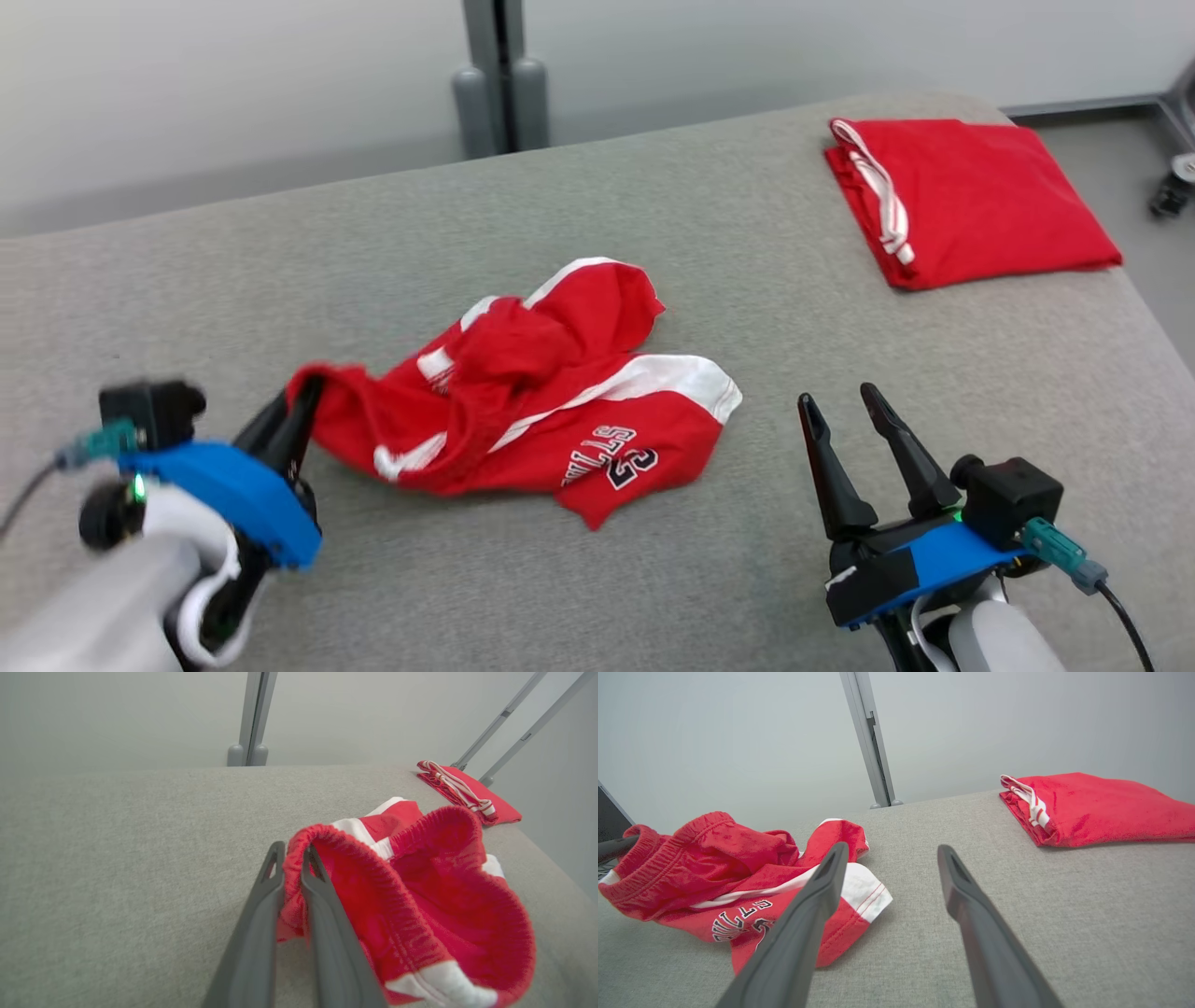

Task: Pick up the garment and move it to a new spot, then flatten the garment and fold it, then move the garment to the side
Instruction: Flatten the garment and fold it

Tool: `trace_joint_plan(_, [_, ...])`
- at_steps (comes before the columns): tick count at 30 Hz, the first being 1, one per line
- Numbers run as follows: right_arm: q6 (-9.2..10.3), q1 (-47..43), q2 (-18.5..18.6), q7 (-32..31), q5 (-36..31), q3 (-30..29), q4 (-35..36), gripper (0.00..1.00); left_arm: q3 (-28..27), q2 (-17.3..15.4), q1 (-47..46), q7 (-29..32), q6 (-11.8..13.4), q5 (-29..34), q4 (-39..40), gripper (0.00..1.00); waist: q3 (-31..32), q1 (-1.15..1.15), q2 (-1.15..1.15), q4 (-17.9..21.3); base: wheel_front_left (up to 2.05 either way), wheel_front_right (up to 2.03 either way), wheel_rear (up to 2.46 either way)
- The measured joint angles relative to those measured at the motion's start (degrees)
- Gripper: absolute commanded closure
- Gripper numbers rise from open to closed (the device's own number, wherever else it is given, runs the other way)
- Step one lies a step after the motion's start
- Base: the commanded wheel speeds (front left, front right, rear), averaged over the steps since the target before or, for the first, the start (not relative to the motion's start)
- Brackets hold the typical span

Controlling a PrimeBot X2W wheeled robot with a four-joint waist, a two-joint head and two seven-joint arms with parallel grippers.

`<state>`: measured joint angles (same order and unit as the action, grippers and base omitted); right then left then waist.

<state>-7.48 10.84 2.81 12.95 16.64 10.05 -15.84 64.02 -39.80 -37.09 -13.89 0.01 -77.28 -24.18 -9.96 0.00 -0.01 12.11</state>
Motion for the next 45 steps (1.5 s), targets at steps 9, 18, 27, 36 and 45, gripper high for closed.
trace_joint_plan(9, [0.0,-2.49,-0.01,-2.85,-1.71,-1.83,3.09,0.0,-8.48,6.91,14.18,-1.07,11.21,1.63,-3.44,0.0,2.81,0.0,0.0,-6.16,0.0,0.0,0.0])
trace_joint_plan(18, [0.0,-4.24,0.0,-4.63,-2.08,-2.43,5.26,0.0,-11.82,9.4,17.03,0.54,12.2,12.6,5.37,0.0,3.78,0.0,0.01,-8.11,0.0,0.0,0.0])
trace_joint_plan(27, [0.0,-4.43,0.0,-4.38,-1.21,-1.97,5.67,0.0,-5.21,11.74,12.44,13.16,10.55,13.81,5.72,0.0,2.54,0.01,0.01,-4.69,0.0,0.0,0.0])
trace_joint_plan(36, [0.0,-4.54,0.0,-3.45,-0.79,-2.93,5.06,0.0,-5.03,11.65,11.99,16.38,10.03,11.95,6.71,0.68,1.73,0.01,0.01,-3.49,0.0,0.0,0.0])
trace_joint_plan(45, [0.0,-4.38,0.0,-3.21,-0.38,-3.05,4.77,0.0,-5.86,12.28,10.82,11.65,8.43,13.78,9.81,1.0,2.17,0.01,0.01,-4.72,0.0,0.0,0.0])
